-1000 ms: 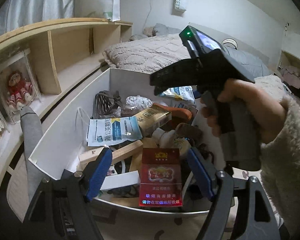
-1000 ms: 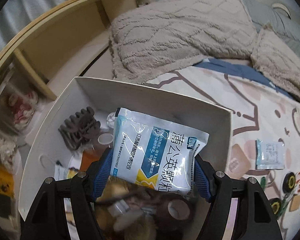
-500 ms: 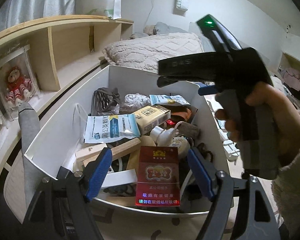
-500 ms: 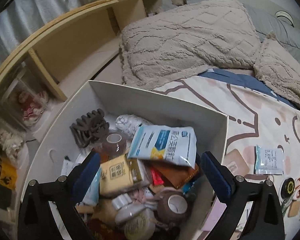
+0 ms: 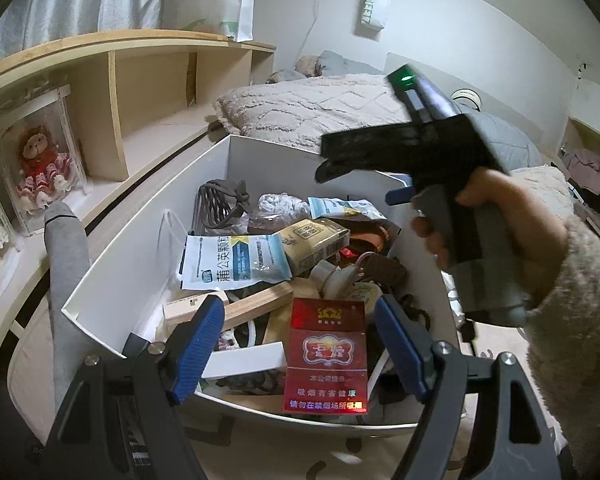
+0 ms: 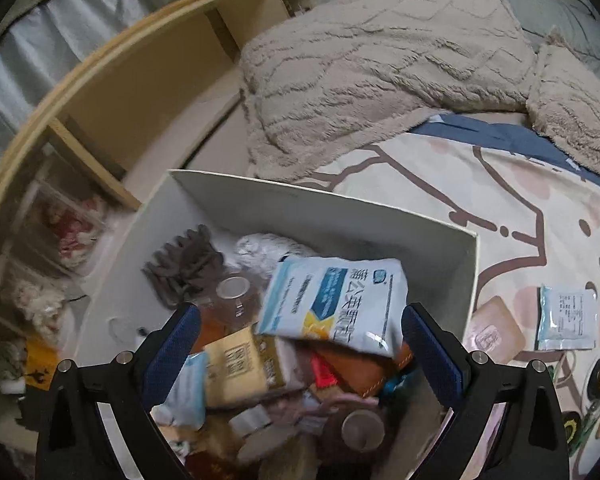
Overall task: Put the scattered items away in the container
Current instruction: 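Release the red pack into the box with the left tool while the right tool drops the sachet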
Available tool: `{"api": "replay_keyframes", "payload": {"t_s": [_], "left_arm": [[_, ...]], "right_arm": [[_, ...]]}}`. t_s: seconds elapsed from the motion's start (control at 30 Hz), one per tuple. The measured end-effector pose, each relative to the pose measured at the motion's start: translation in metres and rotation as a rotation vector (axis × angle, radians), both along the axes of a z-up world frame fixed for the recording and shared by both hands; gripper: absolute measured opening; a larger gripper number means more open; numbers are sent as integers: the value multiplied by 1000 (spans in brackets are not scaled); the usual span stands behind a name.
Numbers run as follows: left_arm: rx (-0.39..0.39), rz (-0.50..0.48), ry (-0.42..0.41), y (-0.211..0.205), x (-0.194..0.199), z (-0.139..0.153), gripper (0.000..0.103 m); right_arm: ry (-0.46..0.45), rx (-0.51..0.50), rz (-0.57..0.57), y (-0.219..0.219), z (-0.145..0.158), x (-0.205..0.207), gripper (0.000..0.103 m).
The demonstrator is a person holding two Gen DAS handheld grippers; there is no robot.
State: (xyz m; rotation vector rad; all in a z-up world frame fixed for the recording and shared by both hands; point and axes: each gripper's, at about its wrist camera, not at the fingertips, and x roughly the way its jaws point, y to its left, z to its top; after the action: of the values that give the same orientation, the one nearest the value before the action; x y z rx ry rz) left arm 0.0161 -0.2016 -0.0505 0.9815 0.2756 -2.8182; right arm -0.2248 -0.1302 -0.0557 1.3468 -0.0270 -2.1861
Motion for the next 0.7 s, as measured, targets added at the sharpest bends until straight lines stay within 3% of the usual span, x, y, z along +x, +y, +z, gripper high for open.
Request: {"api": "replay_keyframes", "payload": {"t_s": [0.27,0.43,0.57,0.7], "left_arm": [[12,-5,8,-1,2,4,78],[16,-6,20,-1,3,6,78],[17,-3,17,-1,3,5,78],[14,0,13,-1,2,4,78]], "right_arm": [[-15,235,-52,-31,-25,-15,100],[-58,213,-6,-42,-29,-16,103],[-145,91,67,-46,-24,-6,103],[-128,63,94,-43,-16,6,103]]}}
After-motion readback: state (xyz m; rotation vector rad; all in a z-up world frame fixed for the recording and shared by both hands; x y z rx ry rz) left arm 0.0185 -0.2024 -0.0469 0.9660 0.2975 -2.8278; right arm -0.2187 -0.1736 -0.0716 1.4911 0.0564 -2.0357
